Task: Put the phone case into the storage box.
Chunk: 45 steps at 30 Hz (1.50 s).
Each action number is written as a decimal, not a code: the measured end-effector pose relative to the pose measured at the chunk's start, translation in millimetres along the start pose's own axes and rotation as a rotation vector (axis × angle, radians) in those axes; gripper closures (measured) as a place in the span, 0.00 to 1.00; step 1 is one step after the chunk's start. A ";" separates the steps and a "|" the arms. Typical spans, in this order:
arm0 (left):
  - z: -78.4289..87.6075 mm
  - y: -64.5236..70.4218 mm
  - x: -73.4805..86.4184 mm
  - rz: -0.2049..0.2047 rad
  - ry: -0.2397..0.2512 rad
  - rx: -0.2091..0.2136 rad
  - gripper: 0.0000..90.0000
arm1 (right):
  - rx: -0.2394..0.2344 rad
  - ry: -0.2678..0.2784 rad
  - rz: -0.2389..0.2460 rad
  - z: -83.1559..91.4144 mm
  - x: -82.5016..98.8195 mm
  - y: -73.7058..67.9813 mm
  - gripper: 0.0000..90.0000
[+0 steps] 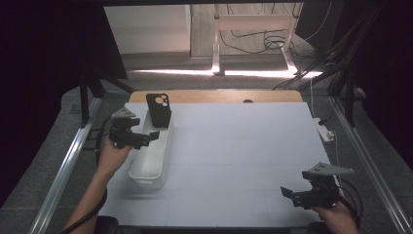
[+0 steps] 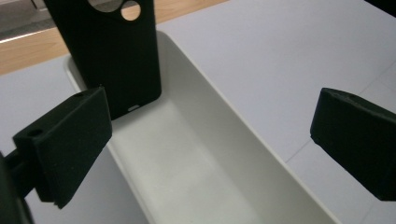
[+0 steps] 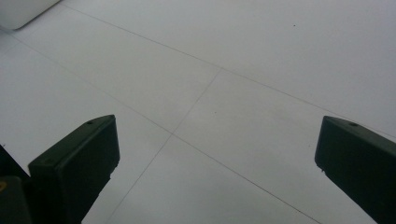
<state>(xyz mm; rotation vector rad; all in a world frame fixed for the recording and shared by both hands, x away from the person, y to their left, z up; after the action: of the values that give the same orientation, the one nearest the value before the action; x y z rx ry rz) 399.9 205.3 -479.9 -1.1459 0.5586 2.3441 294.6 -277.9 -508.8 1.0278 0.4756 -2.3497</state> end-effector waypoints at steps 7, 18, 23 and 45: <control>6.2 15.1 0.8 -0.021 0.039 0.054 0.00 | -0.003 0.003 0.002 0.1 -0.2 -0.2 0.00; 15.3 31.4 6.1 -0.034 0.046 0.113 0.00 | -0.005 0.005 0.003 0.1 -0.4 -0.2 0.00; 20.0 37.7 12.1 -0.043 0.037 0.115 0.00 | -0.005 0.004 0.003 0.1 -0.4 -0.3 0.00; 45.7 55.3 38.0 -0.053 0.043 0.086 0.00 | -0.006 0.001 0.004 -0.4 -0.4 -0.6 0.00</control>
<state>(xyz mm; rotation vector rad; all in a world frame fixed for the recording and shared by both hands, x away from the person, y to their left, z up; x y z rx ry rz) 319.5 194.3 -476.2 -1.1598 0.6303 2.2327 294.7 -277.1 -508.7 1.0266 0.4810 -2.3427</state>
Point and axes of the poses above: each handheld gripper's, and its own axes: z roughly backward along the jaws, x roughly out of its underside, y roughly to its right, the point moved 8 cm from there along -z, roughly forward along the jaws, and after that the axes turned 2 degrees about y, right-handed, at the moved point
